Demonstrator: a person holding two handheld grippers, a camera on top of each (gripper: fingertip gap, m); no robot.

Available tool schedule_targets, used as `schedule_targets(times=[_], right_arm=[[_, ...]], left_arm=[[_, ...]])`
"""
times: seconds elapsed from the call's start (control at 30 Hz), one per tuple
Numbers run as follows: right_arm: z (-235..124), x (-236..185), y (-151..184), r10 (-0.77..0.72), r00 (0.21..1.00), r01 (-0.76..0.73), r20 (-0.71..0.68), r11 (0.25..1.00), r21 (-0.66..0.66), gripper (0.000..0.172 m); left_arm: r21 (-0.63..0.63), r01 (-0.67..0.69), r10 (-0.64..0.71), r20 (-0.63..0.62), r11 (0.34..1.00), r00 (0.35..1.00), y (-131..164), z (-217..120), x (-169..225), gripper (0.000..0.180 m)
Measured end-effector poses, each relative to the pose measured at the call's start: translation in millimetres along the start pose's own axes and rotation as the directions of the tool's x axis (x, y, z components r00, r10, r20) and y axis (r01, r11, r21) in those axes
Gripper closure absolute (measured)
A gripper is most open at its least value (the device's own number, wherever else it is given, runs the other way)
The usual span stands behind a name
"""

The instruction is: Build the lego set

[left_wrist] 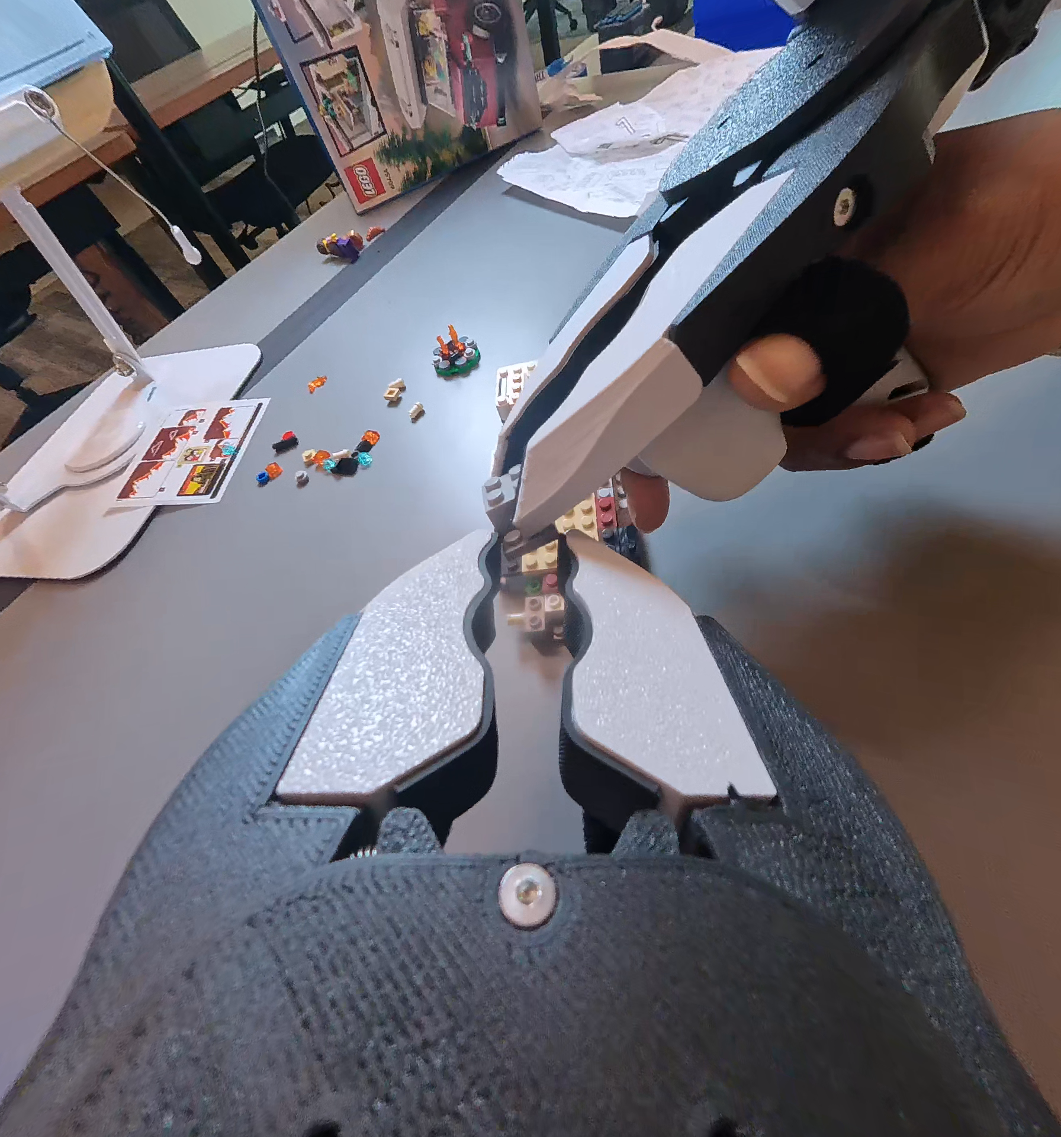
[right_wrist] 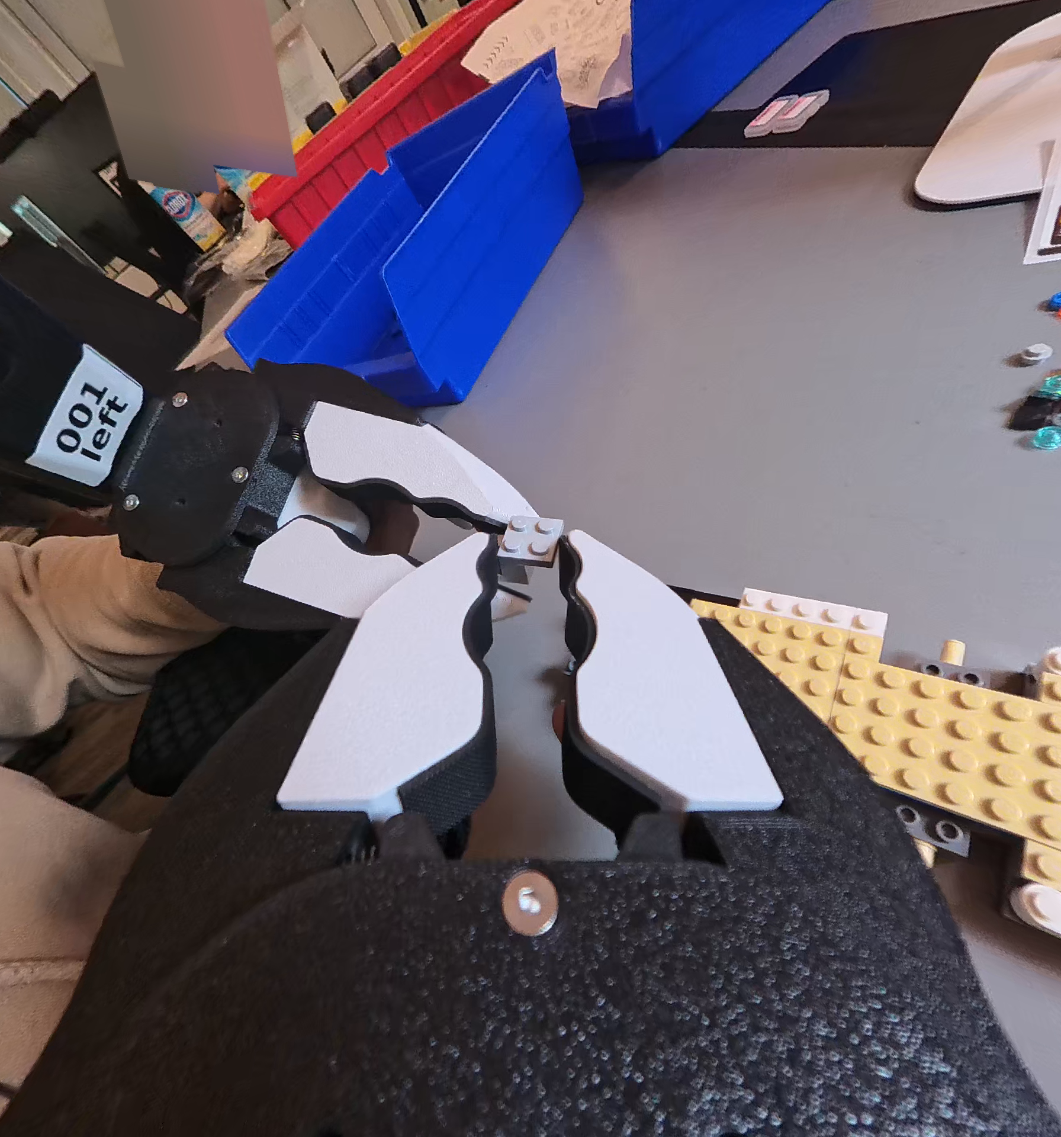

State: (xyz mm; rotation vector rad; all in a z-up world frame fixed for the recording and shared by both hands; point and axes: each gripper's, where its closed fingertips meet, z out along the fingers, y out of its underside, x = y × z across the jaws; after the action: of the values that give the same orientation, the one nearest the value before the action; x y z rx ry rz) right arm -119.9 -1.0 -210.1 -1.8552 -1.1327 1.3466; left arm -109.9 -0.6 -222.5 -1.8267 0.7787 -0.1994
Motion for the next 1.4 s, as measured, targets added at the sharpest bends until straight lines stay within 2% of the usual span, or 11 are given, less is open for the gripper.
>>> schedule_targets(times=[0.13,0.27,0.33,0.47,0.6,0.67,0.77,0.9,1.1,1.27,1.4], right_arm=[[-7,-5,1,-0.037,0.997,0.039,0.067,0.998,-0.038,0.147],[-28,-2,6,-0.219,0.963,0.241,0.158,0.962,-0.131,0.143],[-38,3,14,-0.367,0.909,0.403,0.198,0.895,-0.193,0.144],[-33,2,27,-0.595,0.747,0.663,0.295,0.697,-0.272,0.144],[-12,2,32,-0.681,0.597,0.802,0.423,0.507,-0.317,0.144],[-4,1,32,-0.682,0.55,0.835,0.482,0.45,-0.316,0.144],[2,-1,32,-0.652,0.521,0.854,0.551,0.4,-0.333,0.152],[5,-1,35,-0.629,0.49,0.872,0.604,0.341,-0.352,0.152],[5,1,37,-0.597,0.48,0.877,0.643,0.303,-0.373,0.154],[8,23,30,-0.643,0.437,0.882,0.629,0.169,-0.439,0.154],[8,24,40,-0.628,0.439,0.878,0.642,0.148,-0.455,0.154]], left_arm=[[0.015,0.0,0.001,-0.03,1.0,1.0,0,-3,0,0.164],[-0.024,0.003,-0.005,-0.078,1.0,0.997,12,-5,1,0.164],[-0.052,0.004,-0.01,-0.115,0.999,0.993,21,-5,5,0.164],[-0.074,-0.024,0.012,-0.15,0.997,0.989,27,-1,13,0.164],[-0.076,-0.05,0.037,-0.155,0.996,0.987,28,0,16,0.164],[-0.075,-0.063,0.051,-0.154,0.995,0.987,28,0,17,0.165],[-0.075,-0.072,0.059,-0.154,0.995,0.986,28,0,18,0.164],[-0.057,-0.047,0.038,-0.161,0.997,0.986,26,-2,15,0.164],[-0.066,-0.051,0.04,-0.164,0.997,0.986,28,-1,15,0.164],[-0.128,-0.04,0.023,-0.13,0.991,0.991,40,1,5,0.16],[-0.134,-0.032,0.014,-0.132,0.99,0.991,41,1,6,0.16]])
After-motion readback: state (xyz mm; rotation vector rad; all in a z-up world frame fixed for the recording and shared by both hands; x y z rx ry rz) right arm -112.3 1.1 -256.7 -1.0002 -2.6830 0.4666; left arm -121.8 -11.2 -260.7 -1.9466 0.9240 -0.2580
